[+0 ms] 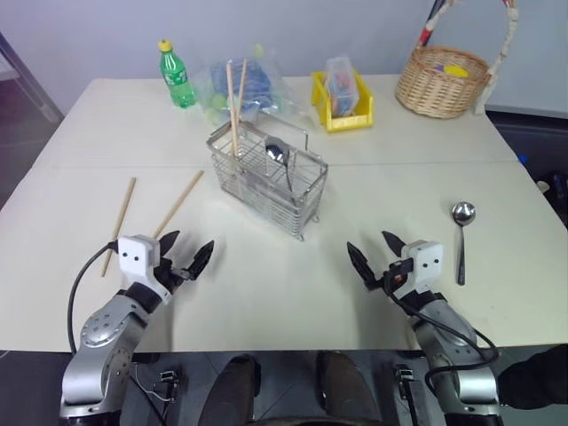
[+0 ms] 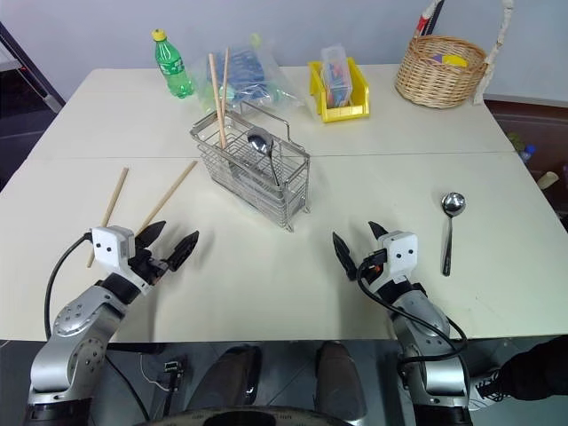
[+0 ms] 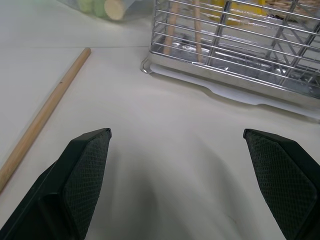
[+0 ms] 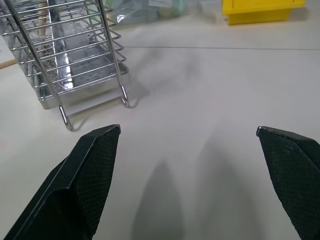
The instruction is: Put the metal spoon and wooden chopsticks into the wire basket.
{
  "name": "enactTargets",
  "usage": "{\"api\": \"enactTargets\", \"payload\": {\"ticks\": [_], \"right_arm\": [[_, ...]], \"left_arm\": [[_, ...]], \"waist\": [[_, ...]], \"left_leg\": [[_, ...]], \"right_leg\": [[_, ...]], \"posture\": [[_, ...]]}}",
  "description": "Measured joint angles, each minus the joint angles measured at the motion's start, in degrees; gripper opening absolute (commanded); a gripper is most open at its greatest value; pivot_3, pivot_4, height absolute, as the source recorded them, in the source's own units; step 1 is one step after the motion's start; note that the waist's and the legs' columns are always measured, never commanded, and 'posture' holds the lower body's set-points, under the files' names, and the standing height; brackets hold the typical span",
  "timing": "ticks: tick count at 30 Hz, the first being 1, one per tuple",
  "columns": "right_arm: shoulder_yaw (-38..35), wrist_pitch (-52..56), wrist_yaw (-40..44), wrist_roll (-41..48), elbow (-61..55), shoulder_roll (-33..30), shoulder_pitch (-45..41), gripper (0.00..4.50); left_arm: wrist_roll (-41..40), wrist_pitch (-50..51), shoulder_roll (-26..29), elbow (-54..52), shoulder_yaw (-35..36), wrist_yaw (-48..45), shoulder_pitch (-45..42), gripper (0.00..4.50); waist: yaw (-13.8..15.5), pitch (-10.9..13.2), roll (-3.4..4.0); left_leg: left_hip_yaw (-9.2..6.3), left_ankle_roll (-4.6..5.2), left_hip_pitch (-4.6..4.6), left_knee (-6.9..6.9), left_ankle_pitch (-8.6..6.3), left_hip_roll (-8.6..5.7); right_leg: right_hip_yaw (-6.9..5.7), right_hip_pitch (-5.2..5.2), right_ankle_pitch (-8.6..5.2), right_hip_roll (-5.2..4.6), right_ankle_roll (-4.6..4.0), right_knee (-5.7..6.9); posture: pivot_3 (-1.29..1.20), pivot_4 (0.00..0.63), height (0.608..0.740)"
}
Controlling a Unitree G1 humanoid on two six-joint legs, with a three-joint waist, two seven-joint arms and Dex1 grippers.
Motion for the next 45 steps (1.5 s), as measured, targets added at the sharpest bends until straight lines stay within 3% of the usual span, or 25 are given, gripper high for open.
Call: {"api": "enactTargets", "payload": {"ticks": [20, 37, 41, 45], "right_arm": [[0.0, 0.0, -0.4, 0.0, 0.0, 0.0, -0.8, 4.50], [0.0, 0.0, -0.4, -0.1, 0.0, 0.0, -0.9, 4.50], [0.0, 0.0, -0.3, -0.1, 0.1, -0.1, -1.1, 4.50], [-0.4, 0.0, 0.0, 0.0, 0.5, -0.9, -2.2, 4.50]], "left_arm": [[-0.3, 4.6, -0.1, -4.9, -0.3, 2.8, -1.9, 4.45], [-2.1, 14.5, 0.3, -12.6, -0.3, 7.8, -4.8, 4.45], [-4.3, 16.3, 2.1, -12.8, -0.2, 6.4, -5.9, 4.45], [-10.4, 19.4, 8.7, -15.6, 0.6, 0.1, -7.0, 4.45]], "waist": [[0.0, 0.0, 0.00], [0.0, 0.0, 0.00], [0.0, 0.0, 0.00], [-0.1, 0.0, 0.03]], "left_leg": [[0.00, 0.00, 0.00, 0.00, 0.00, 0.00], [0.00, 0.00, 0.00, 0.00, 0.00, 0.00], [0.00, 0.00, 0.00, 0.00, 0.00, 0.00], [0.01, 0.00, 0.00, 0.00, 0.00, 0.00]], "right_leg": [[0.00, 0.00, 0.00, 0.00, 0.00, 0.01], [0.00, 0.00, 0.01, 0.00, 0.01, 0.01], [0.00, 0.00, 0.00, 0.00, 0.00, 0.01], [0.00, 0.00, 0.00, 0.01, -0.01, 0.01]], "posture": [[0.00, 0.150, 0.740], [0.00, 0.150, 0.740], [0.00, 0.150, 0.740], [0.00, 0.150, 0.740]]}}
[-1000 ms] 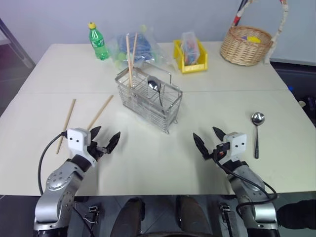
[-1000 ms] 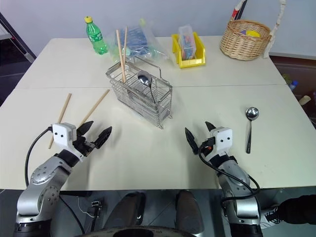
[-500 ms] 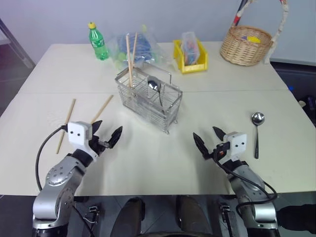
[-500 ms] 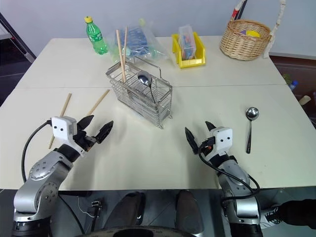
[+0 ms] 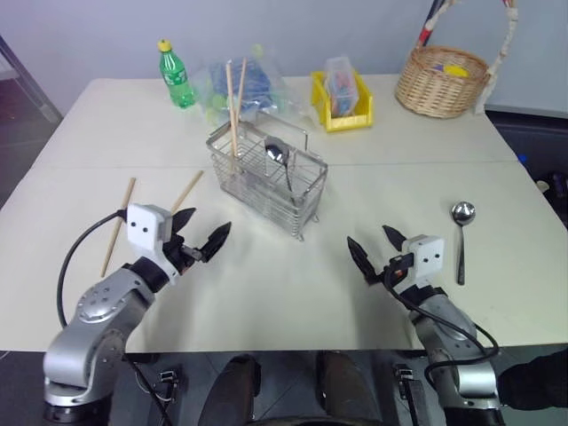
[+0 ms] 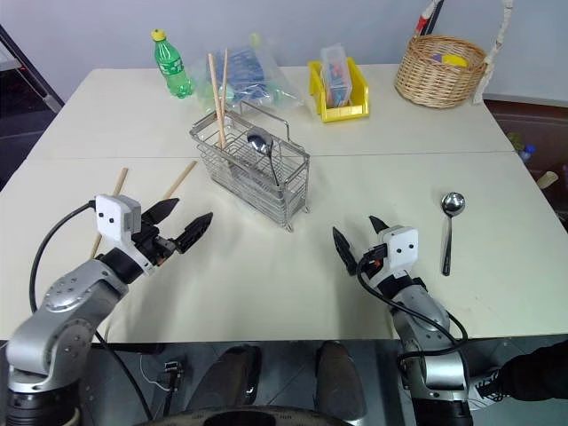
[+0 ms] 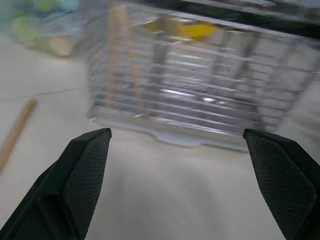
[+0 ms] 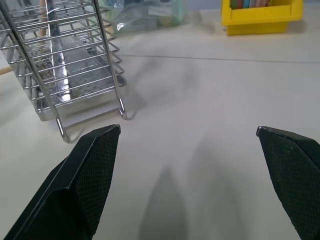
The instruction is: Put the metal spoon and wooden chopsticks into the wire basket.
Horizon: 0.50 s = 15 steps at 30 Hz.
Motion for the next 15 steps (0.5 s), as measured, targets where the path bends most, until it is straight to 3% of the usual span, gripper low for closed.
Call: {"api": "enactTargets", "payload": {"ticks": [8, 15], "right_arm": [[-0.8, 0.0, 0.8, 0.0, 1.1, -0.7, -1.0, 4.50], [-0.8, 0.3, 1.5, 0.1, 1.3, -1.7, -1.6, 4.50]], "left_arm": [[-6.0, 0.7, 13.4, 0.9, 2.1, -16.6, 0.3, 4.45], [-10.5, 0.7, 17.7, 1.5, 2.0, -27.4, -1.5, 4.45]], "waist": [[0.0, 0.0, 0.02], [0.0, 0.0, 0.06]], "left_leg": [[0.02, 0.00, 0.00, -0.02, 0.00, 0.01], [0.01, 0.00, 0.00, -0.02, 0.00, 0.01]], "right_leg": [[0.00, -0.01, -0.01, 0.01, -0.03, 0.00], [0.00, -0.01, -0.02, 0.01, -0.03, -0.01]], "posture": [[0.00, 0.150, 0.740], [0.00, 0.150, 0.740]]}}
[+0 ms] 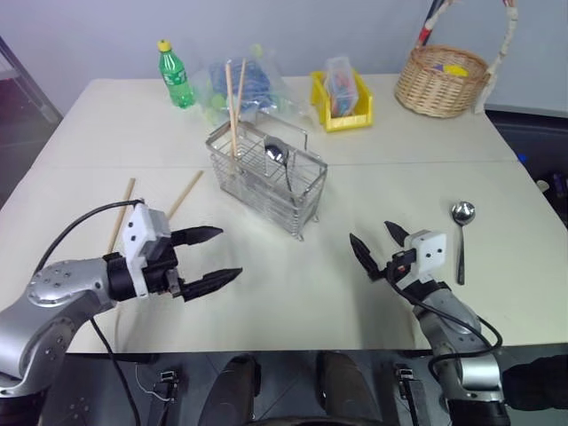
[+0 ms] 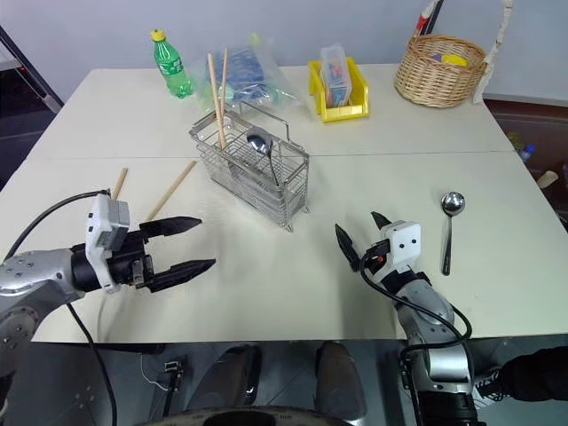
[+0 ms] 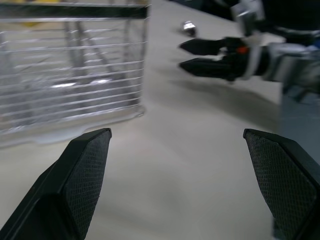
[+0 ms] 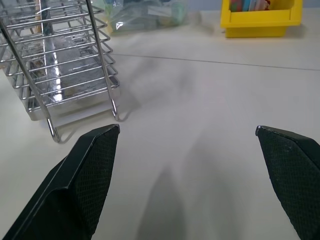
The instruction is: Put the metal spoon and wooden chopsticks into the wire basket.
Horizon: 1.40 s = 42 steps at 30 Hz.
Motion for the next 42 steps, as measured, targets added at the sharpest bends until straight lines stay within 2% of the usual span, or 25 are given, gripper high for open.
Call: {"api": "enactTargets", "payload": {"ticks": [6, 10, 19, 25, 29, 34, 42], "right_arm": [[-0.7, 2.1, -0.5, 0.0, -0.1, -1.8, -0.4, 4.50], [-4.1, 8.4, -3.3, 1.2, -0.9, -3.4, -1.1, 4.50], [-14.7, 30.5, -11.1, 7.6, -7.8, -9.3, -6.9, 4.50], [-21.3, 43.9, -15.8, 9.8, -7.9, -14.4, -10.7, 4.50], [-21.9, 50.5, -17.7, 8.2, -6.7, -17.1, -9.9, 4.50], [-22.0, 56.4, -17.8, 7.9, -6.3, -17.2, -10.3, 4.50], [-22.9, 62.6, -16.3, 8.7, 2.6, -18.3, -18.8, 4.50]], "left_arm": [[-2.4, -0.1, -1.3, 1.6, -1.8, -4.1, -2.7, 4.45], [-2.6, -0.6, -2.4, 1.8, -3.3, -5.6, -2.8, 4.45], [0.6, -5.2, -3.9, 5.6, -5.2, -8.5, -2.6, 4.45], [2.8, -7.1, -5.1, 6.4, -7.5, -8.7, -2.8, 4.45], [3.5, -7.4, -5.7, 6.8, -8.2, -8.6, -3.5, 4.45], [4.3, -8.5, -6.3, 7.2, -9.2, -8.6, -4.0, 4.45], [5.0, -8.7, -7.2, 7.2, -9.6, -7.8, -4.0, 4.45]], "waist": [[0.0, 0.0, 0.01], [0.0, 0.0, 0.03], [0.1, 0.1, 0.10], [0.2, 0.1, 0.10], [0.2, 0.1, 0.10], [-0.1, 0.0, 0.14], [0.1, 0.0, 0.15]], "left_leg": [[0.00, 0.00, 0.00, 0.00, 0.00, 0.00], [0.00, 0.00, 0.00, -0.01, 0.00, 0.00], [0.01, 0.02, -0.04, 0.00, -0.01, 0.00], [0.02, 0.04, -0.07, 0.00, -0.01, 0.00], [0.02, 0.06, -0.09, 0.00, -0.02, 0.00], [0.04, 0.07, -0.08, 0.00, -0.02, 0.01], [0.05, 0.07, -0.09, 0.02, -0.02, 0.00]], "right_leg": [[0.01, 0.00, 0.01, 0.00, 0.01, 0.00], [0.01, -0.01, 0.00, 0.00, 0.00, 0.01], [0.01, 0.00, 0.00, -0.01, -0.01, -0.06], [0.01, 0.00, 0.00, -0.01, -0.01, -0.07], [0.00, 0.00, 0.00, -0.01, -0.01, -0.10], [0.00, -0.02, 0.00, -0.01, 0.00, -0.09], [0.00, 0.00, 0.01, -0.01, 0.01, -0.12]], "posture": [[0.00, 0.150, 0.740], [0.00, 0.150, 0.740], [0.00, 0.150, 0.740], [0.00, 0.150, 0.740], [0.00, 0.150, 0.740], [0.00, 0.150, 0.740], [0.00, 0.150, 0.740]]}}
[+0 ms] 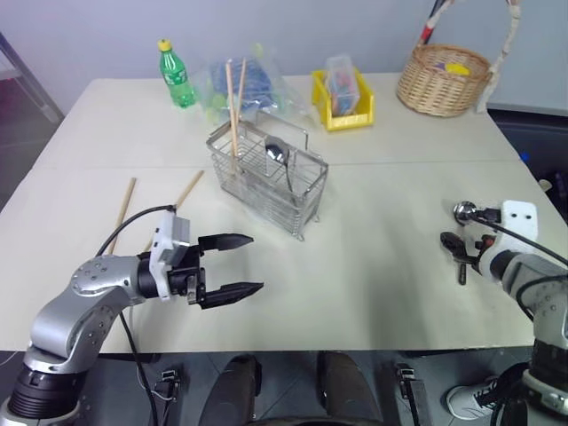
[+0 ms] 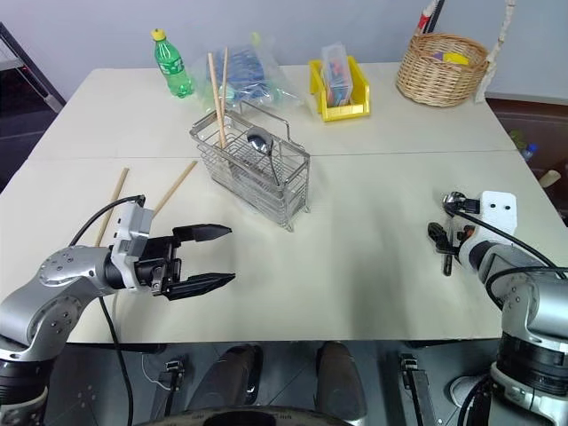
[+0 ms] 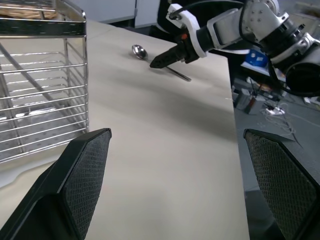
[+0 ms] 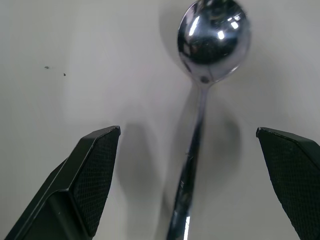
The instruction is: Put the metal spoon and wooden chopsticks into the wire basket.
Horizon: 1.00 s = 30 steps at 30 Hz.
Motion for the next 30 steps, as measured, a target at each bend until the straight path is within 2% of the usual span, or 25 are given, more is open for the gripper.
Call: {"api": "enactTargets", "payload": {"ticks": [9, 18, 30], "right_arm": [[0.5, 1.0, 1.7, -0.8, 6.3, -1.2, -4.5, 4.50], [0.5, 2.2, 1.6, -1.5, 5.4, -0.4, -4.5, 4.50], [0.4, 4.8, 1.1, -2.1, 2.2, 2.0, -4.7, 4.50]], "left_arm": [[1.3, -1.1, -0.2, -0.2, 0.0, 0.5, 0.1, 4.45], [3.3, -3.8, -1.3, 4.1, 0.0, 0.5, -3.0, 4.45], [0.7, -2.0, -3.5, 5.7, 0.1, 1.7, -6.5, 4.45]], "waist": [[-0.2, 0.0, -0.04], [-0.2, 0.0, -0.06], [-0.3, -0.1, -0.10]], "left_leg": [[0.00, 0.02, 0.01, 0.04, -0.01, 0.00], [-0.01, 0.02, 0.02, 0.05, -0.01, 0.01], [-0.02, 0.03, 0.04, 0.04, -0.01, 0.03]], "right_leg": [[-0.01, 0.04, 0.01, 0.01, 0.01, -0.01], [-0.02, 0.05, 0.02, 0.02, 0.03, -0.02], [-0.02, 0.05, 0.10, 0.04, 0.19, -0.01]], "posture": [[0.00, 0.150, 0.740], [0.00, 0.150, 0.740], [0.00, 0.150, 0.740]]}}
